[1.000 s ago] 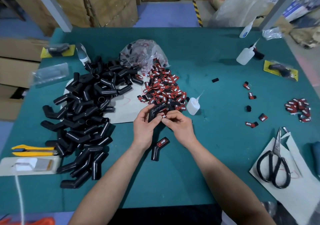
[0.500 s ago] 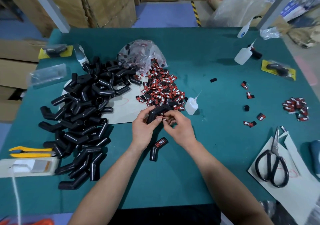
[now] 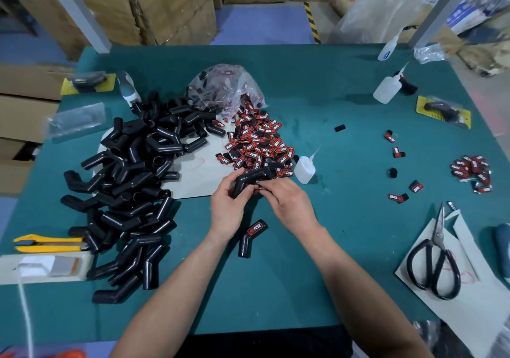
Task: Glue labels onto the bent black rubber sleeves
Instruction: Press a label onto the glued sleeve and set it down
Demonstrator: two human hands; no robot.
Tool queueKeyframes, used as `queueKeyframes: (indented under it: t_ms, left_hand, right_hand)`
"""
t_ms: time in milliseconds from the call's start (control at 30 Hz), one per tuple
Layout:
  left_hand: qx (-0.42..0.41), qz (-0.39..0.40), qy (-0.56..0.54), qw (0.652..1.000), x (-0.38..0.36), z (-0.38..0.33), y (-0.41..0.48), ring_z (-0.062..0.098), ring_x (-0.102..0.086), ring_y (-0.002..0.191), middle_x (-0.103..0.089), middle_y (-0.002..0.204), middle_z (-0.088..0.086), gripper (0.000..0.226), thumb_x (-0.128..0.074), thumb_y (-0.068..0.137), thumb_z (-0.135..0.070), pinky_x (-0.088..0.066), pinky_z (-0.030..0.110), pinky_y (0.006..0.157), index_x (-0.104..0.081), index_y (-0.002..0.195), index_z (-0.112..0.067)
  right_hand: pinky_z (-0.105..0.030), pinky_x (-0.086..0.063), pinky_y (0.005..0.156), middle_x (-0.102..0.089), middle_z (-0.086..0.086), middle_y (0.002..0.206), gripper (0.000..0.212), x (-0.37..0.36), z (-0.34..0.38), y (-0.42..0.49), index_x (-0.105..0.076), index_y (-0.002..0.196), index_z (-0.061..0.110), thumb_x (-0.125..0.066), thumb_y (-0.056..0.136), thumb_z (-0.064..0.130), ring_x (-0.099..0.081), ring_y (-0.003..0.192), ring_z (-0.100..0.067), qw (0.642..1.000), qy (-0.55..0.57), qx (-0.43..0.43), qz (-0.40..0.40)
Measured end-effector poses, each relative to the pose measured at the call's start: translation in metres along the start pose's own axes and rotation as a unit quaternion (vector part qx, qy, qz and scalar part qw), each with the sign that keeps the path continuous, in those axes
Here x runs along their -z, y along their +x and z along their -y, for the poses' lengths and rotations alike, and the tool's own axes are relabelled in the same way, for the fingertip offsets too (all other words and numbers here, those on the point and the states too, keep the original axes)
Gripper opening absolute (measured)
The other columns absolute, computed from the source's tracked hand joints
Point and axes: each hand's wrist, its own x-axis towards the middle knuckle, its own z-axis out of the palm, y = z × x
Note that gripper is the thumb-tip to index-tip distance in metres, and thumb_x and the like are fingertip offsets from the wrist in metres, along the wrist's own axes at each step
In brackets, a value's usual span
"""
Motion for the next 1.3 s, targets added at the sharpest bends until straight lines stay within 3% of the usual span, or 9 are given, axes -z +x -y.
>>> queueKeyframes:
  t_ms: [67, 167, 233, 300, 433, 600, 733, 900, 1300]
  left_hand:
    - [-0.014, 0.002, -0.025, 1.0, -0.0006, -0.0019, -0.0026, 0.013, -0.072, 0.105, -0.074, 0.115, -0.006, 0.045, -0.07, 0.093, 0.0, -0.059, 0.036, 0.097, -0.064, 0.126, -0.029]
    - [-0.034, -0.003, -0.01, 0.999, -0.0027, -0.0028, -0.0068, 0.022, -0.071, 0.104, -0.072, 0.111, -0.003, 0.038, -0.071, 0.091, -0.008, -0.059, 0.048, 0.095, -0.067, 0.112, -0.04]
    - [-0.057, -0.002, 0.035, 0.998, -0.003, -0.0024, -0.0085, 0.015, -0.07, 0.107, -0.073, 0.111, -0.011, 0.037, -0.074, 0.087, -0.014, -0.056, 0.042, 0.1, -0.07, 0.106, -0.045]
    - [-0.107, 0.004, 0.082, 0.991, -0.0017, 0.0004, -0.0084, 0.01, -0.067, 0.114, -0.072, 0.115, -0.012, 0.035, -0.077, 0.087, -0.011, -0.052, 0.033, 0.104, -0.073, 0.11, -0.037]
    - [-0.128, 0.018, 0.127, 0.984, 0.0001, 0.0029, -0.0061, 0.006, -0.065, 0.116, -0.07, 0.119, -0.01, 0.034, -0.079, 0.09, -0.009, -0.047, 0.02, 0.103, -0.074, 0.12, -0.023]
    - [-0.158, 0.013, 0.158, 0.975, 0.0002, 0.0037, -0.0077, -0.003, -0.063, 0.114, -0.067, 0.118, -0.012, 0.037, -0.08, 0.088, -0.008, -0.044, 0.013, 0.102, -0.073, 0.124, -0.019]
    - [-0.175, 0.01, 0.173, 0.969, 0.0002, 0.0036, -0.0082, -0.006, -0.061, 0.114, -0.064, 0.119, -0.016, 0.035, -0.079, 0.089, -0.012, -0.043, 0.012, 0.102, -0.074, 0.123, -0.011]
    - [-0.193, 0.011, 0.181, 0.964, -0.0007, 0.0033, -0.0098, -0.006, -0.061, 0.115, -0.062, 0.12, -0.021, 0.036, -0.078, 0.089, -0.014, -0.043, 0.012, 0.102, -0.074, 0.124, -0.011]
    - [-0.186, 0.012, 0.177, 0.967, -0.0003, 0.0057, -0.0084, -0.001, -0.063, 0.117, -0.063, 0.12, -0.029, 0.035, -0.077, 0.091, -0.019, -0.043, 0.013, 0.103, -0.074, 0.125, -0.015]
  right_hand:
    - [-0.033, -0.056, 0.085, -0.072, -0.009, 0.097, 0.014, 0.0028, -0.0031, -0.0019, -0.076, 0.103, 0.0, -0.074, 0.09, 0.005, -0.067, 0.089, -0.027, 0.999, 0.022, 0.008, -0.026]
    - [-0.027, -0.053, 0.089, -0.071, -0.012, 0.096, 0.013, 0.0064, -0.0035, -0.0011, -0.075, 0.101, -0.002, -0.073, 0.089, 0.002, -0.064, 0.093, -0.022, 0.994, 0.067, -0.031, -0.083]
    - [-0.022, -0.051, 0.092, -0.07, -0.015, 0.095, 0.013, 0.0057, -0.0021, 0.0001, -0.074, 0.099, -0.005, -0.072, 0.088, 0.002, -0.062, 0.093, -0.019, 0.989, 0.085, -0.052, -0.111]
    - [-0.019, -0.05, 0.093, -0.069, -0.015, 0.095, 0.011, 0.0058, -0.0019, -0.0002, -0.075, 0.097, -0.004, -0.071, 0.088, 0.002, -0.063, 0.094, -0.018, 0.985, 0.106, -0.07, -0.118]
    - [-0.028, -0.051, 0.093, -0.066, -0.009, 0.102, 0.012, 0.0062, -0.0013, -0.0008, -0.074, 0.099, 0.0, -0.068, 0.092, 0.007, -0.063, 0.1, -0.021, 0.974, 0.153, -0.139, -0.089]
    - [-0.039, -0.046, 0.095, -0.058, 0.004, 0.108, 0.015, 0.0064, 0.0008, 0.0001, -0.07, 0.098, 0.002, -0.063, 0.097, 0.015, -0.053, 0.107, -0.014, 0.98, 0.153, -0.113, -0.062]
    - [-0.036, -0.045, 0.102, -0.057, 0.001, 0.12, 0.011, 0.0046, 0.0034, -0.0002, -0.068, 0.098, 0.002, -0.062, 0.097, 0.01, -0.053, 0.117, -0.021, 0.977, 0.175, -0.113, -0.035]
    - [-0.036, -0.045, 0.103, -0.057, -0.001, 0.121, 0.01, 0.0049, 0.0043, 0.0002, -0.068, 0.098, 0.0, -0.061, 0.097, 0.008, -0.055, 0.117, -0.027, 0.979, 0.172, -0.107, -0.021]
    - [-0.02, -0.044, 0.099, -0.058, -0.006, 0.117, 0.01, 0.0055, 0.003, 0.0017, -0.068, 0.099, -0.002, -0.062, 0.097, 0.006, -0.056, 0.113, -0.014, 0.981, 0.165, -0.105, -0.012]
